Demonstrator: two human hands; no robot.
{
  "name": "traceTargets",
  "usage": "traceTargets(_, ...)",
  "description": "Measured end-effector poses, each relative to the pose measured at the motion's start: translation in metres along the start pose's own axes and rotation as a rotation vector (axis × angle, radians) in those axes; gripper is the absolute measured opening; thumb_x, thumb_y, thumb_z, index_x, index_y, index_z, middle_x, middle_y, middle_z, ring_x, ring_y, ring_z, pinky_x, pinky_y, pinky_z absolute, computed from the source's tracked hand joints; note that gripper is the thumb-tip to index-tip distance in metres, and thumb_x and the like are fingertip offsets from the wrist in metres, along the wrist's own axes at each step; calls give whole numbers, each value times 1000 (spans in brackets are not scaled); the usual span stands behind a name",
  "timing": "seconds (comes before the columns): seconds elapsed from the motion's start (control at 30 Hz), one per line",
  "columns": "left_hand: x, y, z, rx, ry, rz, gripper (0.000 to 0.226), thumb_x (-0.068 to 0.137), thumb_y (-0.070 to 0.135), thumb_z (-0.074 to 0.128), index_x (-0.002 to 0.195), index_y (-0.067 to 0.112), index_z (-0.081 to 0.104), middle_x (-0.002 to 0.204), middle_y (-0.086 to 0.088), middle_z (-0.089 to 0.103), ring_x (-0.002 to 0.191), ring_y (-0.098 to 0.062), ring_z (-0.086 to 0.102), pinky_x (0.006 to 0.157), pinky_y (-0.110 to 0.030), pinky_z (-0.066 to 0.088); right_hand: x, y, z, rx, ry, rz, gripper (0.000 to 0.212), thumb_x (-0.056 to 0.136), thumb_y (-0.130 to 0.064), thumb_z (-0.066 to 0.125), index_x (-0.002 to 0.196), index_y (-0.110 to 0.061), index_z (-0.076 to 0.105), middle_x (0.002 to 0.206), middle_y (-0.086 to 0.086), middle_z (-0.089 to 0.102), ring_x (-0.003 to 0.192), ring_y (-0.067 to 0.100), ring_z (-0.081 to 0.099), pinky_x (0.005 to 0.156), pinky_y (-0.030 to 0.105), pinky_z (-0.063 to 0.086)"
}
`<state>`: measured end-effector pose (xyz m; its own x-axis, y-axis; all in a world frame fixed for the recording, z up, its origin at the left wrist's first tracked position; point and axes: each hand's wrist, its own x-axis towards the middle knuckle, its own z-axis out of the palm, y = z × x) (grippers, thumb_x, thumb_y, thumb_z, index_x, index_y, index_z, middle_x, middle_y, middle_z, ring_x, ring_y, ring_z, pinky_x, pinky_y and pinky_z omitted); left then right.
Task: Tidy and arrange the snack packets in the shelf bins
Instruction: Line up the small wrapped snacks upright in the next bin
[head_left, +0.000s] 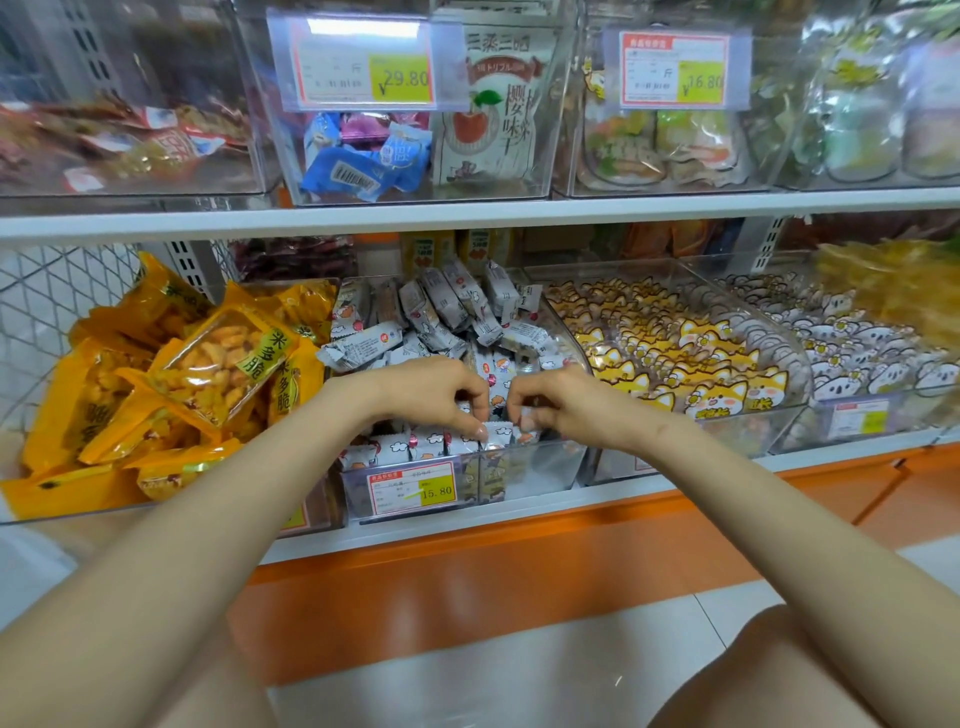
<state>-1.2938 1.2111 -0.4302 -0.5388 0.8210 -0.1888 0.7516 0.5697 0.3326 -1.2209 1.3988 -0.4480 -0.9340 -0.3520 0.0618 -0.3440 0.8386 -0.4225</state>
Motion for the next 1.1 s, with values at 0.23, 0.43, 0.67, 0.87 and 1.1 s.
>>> traceTargets(0.23,2,1,-1,-4,-10,-5,16,83,32,68,74,30,56,80,-4,66,63,-16,56,68,-31,45,6,-7,9,-12,49,145,49,77,-6,73,117,-14,46,74,-12,42,75,15,45,65,26,36)
traceTargets(0.43,0,0,-5,-32,-29,15,17,88,31,63,87,15,64,83,-2,65,72,-18,55,69,-30,43,2,-7,-4,216,0,211,38,74,8,72,99,-18,59,84,2,56,62,7,53,55,24,48)
traceTargets(0.67,20,-3,-1,-49,265,-78,35,86,25,66,113,12,49,98,2,51,85,-13,49,67,-22,37,2,-6,-4,137,-8,173,13,87,-6,64,100,-8,69,78,-2,65,61,-5,55,58,10,43)
traceTargets(0.87,37,-4,7,181,150,-82,48,85,37,65,127,21,49,110,3,62,105,-16,51,77,-28,39,-2,-4,-5,136,52,148,18,90,-3,58,102,-7,71,69,-12,58,54,-11,53,55,6,41)
traceTargets(1.1,36,-3,9,306,166,-21,14,88,33,59,89,21,53,83,5,51,85,-14,42,71,-29,34,3,-2,-3,4,-56,160,33,77,-19,76,108,-15,67,96,4,68,88,16,60,80,30,48)
